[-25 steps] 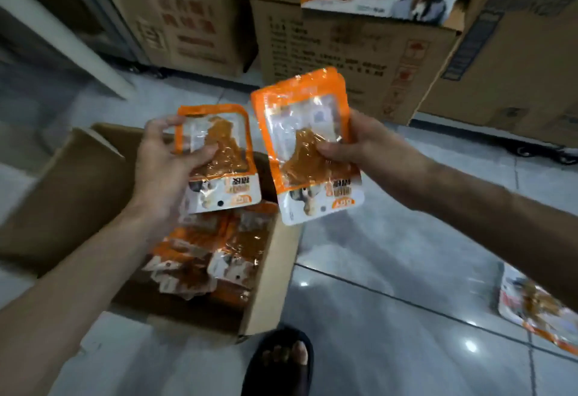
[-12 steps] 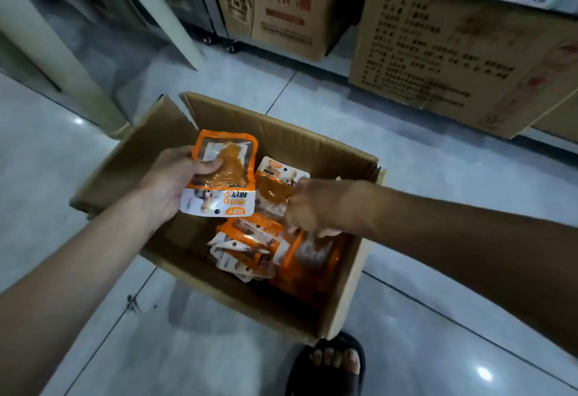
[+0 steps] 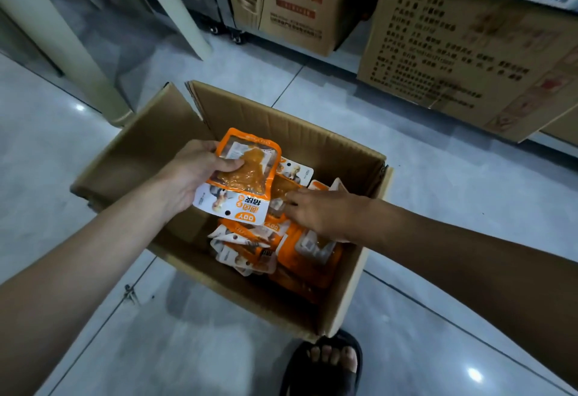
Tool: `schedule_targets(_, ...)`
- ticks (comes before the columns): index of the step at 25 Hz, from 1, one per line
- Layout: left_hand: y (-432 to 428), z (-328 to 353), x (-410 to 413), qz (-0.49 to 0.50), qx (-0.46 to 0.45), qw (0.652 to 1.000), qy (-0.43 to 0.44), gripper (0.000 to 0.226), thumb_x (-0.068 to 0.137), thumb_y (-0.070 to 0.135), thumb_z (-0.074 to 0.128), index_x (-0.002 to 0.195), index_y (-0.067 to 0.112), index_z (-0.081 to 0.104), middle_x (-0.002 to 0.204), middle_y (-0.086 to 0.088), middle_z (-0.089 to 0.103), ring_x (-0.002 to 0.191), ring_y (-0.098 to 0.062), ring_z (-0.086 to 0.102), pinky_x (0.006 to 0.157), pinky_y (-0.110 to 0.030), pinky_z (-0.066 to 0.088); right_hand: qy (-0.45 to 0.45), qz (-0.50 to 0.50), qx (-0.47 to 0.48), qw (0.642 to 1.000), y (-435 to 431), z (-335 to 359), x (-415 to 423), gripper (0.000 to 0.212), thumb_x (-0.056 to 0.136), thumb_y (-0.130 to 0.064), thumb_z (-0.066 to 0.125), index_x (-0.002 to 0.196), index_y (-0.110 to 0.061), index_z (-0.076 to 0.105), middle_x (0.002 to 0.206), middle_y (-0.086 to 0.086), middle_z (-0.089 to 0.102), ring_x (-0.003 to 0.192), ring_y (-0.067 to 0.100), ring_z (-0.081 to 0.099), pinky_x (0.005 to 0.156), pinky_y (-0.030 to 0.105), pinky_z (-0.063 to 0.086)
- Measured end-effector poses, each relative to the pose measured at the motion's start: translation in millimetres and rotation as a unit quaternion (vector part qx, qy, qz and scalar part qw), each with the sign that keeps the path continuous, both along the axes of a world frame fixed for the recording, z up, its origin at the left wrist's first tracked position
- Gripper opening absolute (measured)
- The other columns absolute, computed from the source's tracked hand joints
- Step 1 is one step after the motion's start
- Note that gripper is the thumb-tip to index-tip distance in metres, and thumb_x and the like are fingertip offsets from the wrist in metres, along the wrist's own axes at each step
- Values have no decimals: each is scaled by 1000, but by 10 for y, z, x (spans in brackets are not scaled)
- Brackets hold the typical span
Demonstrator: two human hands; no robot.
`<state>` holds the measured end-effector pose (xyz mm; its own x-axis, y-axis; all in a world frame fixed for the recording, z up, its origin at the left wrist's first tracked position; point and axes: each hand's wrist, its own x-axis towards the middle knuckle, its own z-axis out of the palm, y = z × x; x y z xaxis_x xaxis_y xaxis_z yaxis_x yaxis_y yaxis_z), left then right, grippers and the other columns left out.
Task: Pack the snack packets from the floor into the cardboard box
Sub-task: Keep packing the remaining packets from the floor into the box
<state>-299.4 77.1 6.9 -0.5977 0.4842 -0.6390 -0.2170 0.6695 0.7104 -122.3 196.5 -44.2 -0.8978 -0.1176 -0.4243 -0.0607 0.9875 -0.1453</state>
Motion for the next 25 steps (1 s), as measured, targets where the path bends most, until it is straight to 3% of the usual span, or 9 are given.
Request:
schedule_targets(4,37,-70,84,-20,-12,1000,8,13,89,13,71,102,16,67,96,-12,76,82,-26,75,66,-35,59,45,-82,-79,993,105,168,47,40,90,-9,57,129,-16,51,129,6,52,120,24,51,93,32,44)
schedule_targets(6,44,-144,161,-39,-18,999,10,17,91,12,69,107,12,66,98,-12,74,86,-26,73,70,-35,58,106,-136,-93,981,213,292,133,28,89,-10,57,116,-19,58,122,3,56,113,22,54,92,32,45)
schedule_targets(8,38,-233,251,-102,-45,991,69,12,92,15,68,103,16,64,95,-3,71,84,-16,69,70,-29,53,160,-203,-98,961,281,342,258,24,89,-13,58,110,-23,62,120,0,59,110,21,57,91,35,49)
schedule_targets(12,14,-346,374,-274,-149,905,289,17,90,35,69,99,22,61,95,3,69,88,-15,66,81,-34,54,225,-229,-102,942,262,308,500,19,91,-16,55,106,-22,65,116,1,64,109,21,59,93,35,50)
schedule_targets(17,23,-228,481,-320,-178,840,401,37,92,47,62,112,16,66,99,-1,68,99,-24,68,78,-35,50,274,-250,-115,921,285,225,629,15,90,-15,58,99,-22,67,108,-1,65,105,19,59,95,35,48)
schedule_targets(20,128,-126,624,-335,-157,819,438,41,94,48,58,121,18,63,113,-4,70,106,-26,66,80,-36,48,295,-284,-128,903,371,263,735,17,86,-8,59,94,-20,69,104,0,65,99,20,60,88,36,51)
schedule_targets(23,347,62,922,-367,-119,781,491,40,95,43,55,129,21,54,125,-5,64,115,-29,61,86,-41,51,330,-351,-136,866,466,389,960,20,83,-3,57,90,-18,69,103,1,63,98,19,58,83,31,49)
schedule_targets(25,527,258,1205,-383,-93,780,486,43,96,42,54,134,24,50,132,-3,61,120,-30,58,89,-43,49,334,-415,-153,832,554,508,1229,22,85,-1,56,93,-18,69,103,-1,62,97,14,57,83,24,45)
